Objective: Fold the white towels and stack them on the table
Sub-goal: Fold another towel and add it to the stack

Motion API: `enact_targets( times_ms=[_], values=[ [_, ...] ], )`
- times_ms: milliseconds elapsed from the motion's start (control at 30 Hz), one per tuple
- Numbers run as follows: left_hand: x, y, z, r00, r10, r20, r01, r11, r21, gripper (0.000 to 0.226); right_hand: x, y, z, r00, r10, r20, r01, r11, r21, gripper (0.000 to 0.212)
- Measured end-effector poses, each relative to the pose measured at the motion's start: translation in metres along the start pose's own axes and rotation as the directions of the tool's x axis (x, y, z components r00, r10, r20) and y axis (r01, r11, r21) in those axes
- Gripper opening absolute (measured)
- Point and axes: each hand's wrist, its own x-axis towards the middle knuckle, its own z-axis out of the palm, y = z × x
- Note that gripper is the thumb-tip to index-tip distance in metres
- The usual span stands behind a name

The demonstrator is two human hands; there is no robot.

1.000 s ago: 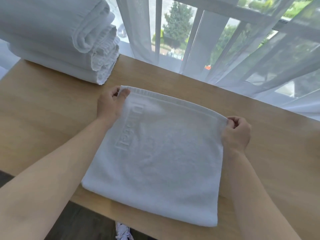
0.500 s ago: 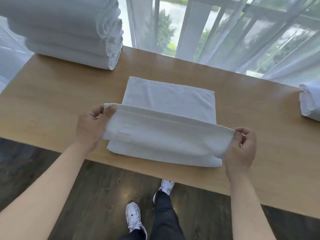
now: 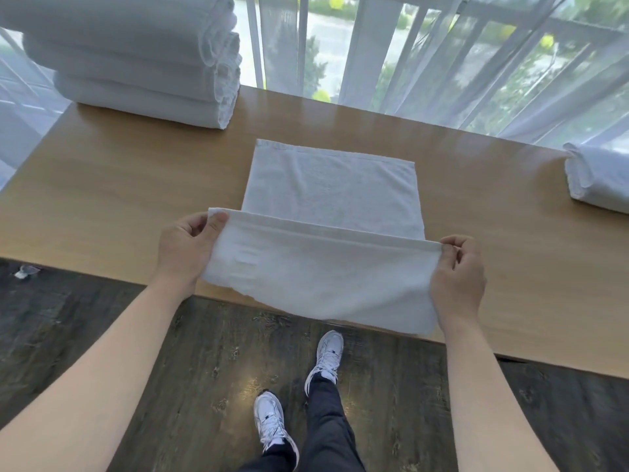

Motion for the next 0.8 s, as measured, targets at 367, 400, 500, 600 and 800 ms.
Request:
enact_targets(
  times_ms=[367, 400, 500, 600, 800],
  values=[
    [0.101, 0.033, 0.053, 0.997, 0.078, -0.005, -0.077, 0.991, 0.105, 0.021, 0.108, -0.032, 0.038, 0.998, -0.031, 0.064, 0.037, 0.994, -0.107, 0.016],
    [0.113, 0.034, 0.059, 0.996, 0.089, -0.018, -0.086, 0.990, 0.112, 0.022, 0.122, -0.033, 0.044, 0.997, -0.030, 0.073, 0.038, 0.993, -0.115, 0.015],
    [0.147, 0.032, 0.074, 0.993, 0.104, -0.053, -0.094, 0.980, 0.175, 0.023, 0.164, -0.038, 0.065, 0.994, -0.038, 0.100, 0.053, 0.987, -0.152, 0.016],
    [0.181, 0.023, 0.086, 0.994, 0.088, -0.063, -0.070, 0.966, 0.251, 0.023, 0.199, -0.040, 0.086, 0.988, -0.055, 0.141, 0.081, 0.980, -0.184, 0.015],
    [0.228, 0.008, 0.108, 0.989, 0.119, -0.089, -0.071, 0.904, 0.422, 0.029, 0.243, -0.034, 0.129, 0.978, -0.038, 0.207, 0.072, 0.984, -0.161, 0.014]
  ],
)
